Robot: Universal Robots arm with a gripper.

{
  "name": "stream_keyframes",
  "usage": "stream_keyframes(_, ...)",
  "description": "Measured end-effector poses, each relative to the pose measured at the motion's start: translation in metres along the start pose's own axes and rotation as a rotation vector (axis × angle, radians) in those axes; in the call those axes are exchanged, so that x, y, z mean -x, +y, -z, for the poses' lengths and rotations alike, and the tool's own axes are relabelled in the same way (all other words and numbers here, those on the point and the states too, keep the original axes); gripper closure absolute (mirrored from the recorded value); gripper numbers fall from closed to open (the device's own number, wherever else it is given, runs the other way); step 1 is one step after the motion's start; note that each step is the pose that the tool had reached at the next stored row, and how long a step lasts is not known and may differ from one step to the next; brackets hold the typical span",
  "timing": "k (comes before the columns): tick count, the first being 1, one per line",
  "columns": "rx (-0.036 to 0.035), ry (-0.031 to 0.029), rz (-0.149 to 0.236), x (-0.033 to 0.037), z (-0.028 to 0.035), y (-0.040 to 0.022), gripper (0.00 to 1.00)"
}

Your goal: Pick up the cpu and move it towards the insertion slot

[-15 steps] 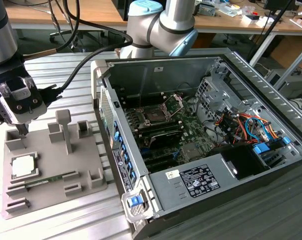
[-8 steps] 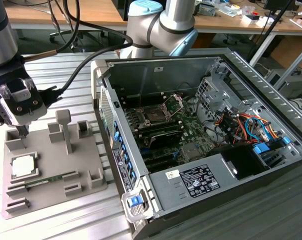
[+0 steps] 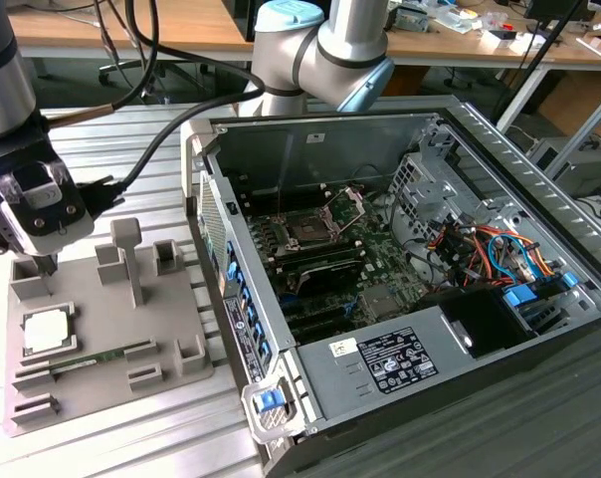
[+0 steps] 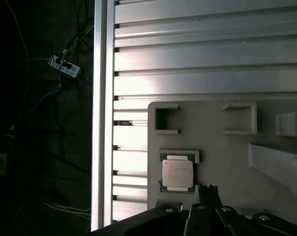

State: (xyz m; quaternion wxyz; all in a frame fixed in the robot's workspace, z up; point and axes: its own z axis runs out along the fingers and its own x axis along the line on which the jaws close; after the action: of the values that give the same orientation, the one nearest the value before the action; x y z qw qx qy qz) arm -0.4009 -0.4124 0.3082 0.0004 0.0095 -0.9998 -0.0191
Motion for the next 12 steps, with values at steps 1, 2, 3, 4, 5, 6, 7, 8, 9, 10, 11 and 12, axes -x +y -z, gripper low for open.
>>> stream_keyframes(1, -0.0001, 0.0, 0.0, 0.0, -0.0002, -0.0003, 0.89)
stream_keyframes(2, -0.0001, 0.0002, 0.0, -0.0001, -0.0004, -0.0006, 0.89)
stream_keyframes(3, -0.0001, 0.0001, 0.0, -0.0001, -0.0006, -0.0008, 0.89)
stream_keyframes(4, 0.0, 0.0, 0.0, -0.0002, -0.001, -0.0011, 0.89)
stream_keyframes(5, 0.0, 0.0, 0.0, -0.0002, -0.0012, -0.0014, 0.89)
stream_keyframes(6, -0.0001, 0.0, 0.0, -0.0002, -0.0016, -0.0018, 0.89)
stream_keyframes(7, 0.0, 0.0, 0.0, -0.0003, -0.0018, -0.002, 0.89)
stream_keyframes(8, 0.0, 0.0, 0.0, -0.0004, -0.0024, -0.0026, 0.89)
stream_keyframes(9, -0.0001, 0.0001, 0.0, -0.0005, -0.0027, -0.0027, 0.89)
stream_keyframes(10, -0.0002, 0.0003, 0.0, -0.0005, -0.0029, -0.0029, 0.89)
stream_keyframes(11, -0.0002, 0.0003, 0.0, -0.0006, -0.0033, -0.003, 0.89)
stream_keyframes(12, -0.0001, 0.0001, 0.0, -0.0007, -0.0038, -0.0031, 0.89)
